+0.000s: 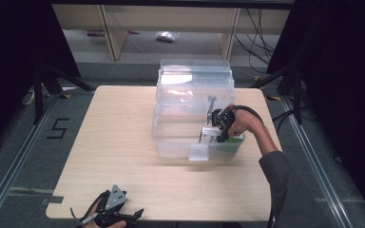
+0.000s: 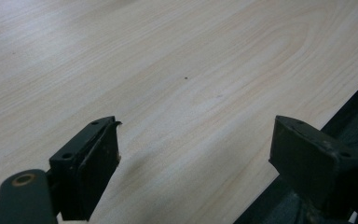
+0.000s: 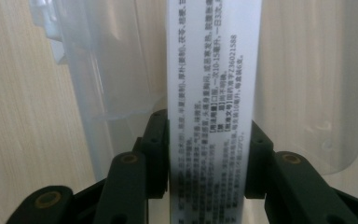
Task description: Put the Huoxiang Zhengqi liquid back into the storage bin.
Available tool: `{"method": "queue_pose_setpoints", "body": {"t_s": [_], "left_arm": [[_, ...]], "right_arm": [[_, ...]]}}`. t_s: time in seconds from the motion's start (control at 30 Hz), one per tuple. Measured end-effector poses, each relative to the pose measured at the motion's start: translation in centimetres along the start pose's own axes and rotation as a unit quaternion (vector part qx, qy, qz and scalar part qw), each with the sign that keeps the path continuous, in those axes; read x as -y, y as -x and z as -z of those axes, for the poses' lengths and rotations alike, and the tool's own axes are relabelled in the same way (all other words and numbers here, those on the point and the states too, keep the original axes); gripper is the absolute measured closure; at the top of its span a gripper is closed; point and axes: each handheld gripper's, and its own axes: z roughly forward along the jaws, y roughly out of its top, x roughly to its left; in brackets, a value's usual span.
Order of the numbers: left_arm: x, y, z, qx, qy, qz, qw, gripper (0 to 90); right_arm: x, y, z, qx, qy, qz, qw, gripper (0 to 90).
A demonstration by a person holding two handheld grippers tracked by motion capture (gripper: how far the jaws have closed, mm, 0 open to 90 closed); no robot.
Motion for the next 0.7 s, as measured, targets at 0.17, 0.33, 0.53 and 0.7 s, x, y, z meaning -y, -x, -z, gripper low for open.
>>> {"method": "queue_pose_setpoints", "body": {"t_s": [0.17,0.33,0.53,0.7], "left_arm": [[0.0,0.1,0.1,0.006,0.000,0.001,1.0000,14.9],[0.0,0.1,0.0,0.001,0.001,0.001,1.0000,15.0],[0.0,0.1,0.0,0.000,-0.001,-0.001,1.0000,15.0],[0.0,0.0,0.0,0.000,-0.001,0.000,1.0000,15.0]], "right_arm": [[0.2,0.1,1.1,-0.001,0.034,0.020,0.9992,61.3],[0.9,-0.1,2.7,0.006,0.037,0.000,0.9993,59.7],[1.5,-0.4,4.1,0.012,0.060,-0.002,0.9981,57.0],[1.9,-0.6,4.6,0.018,0.069,-0.007,0.9974,54.5]]}}
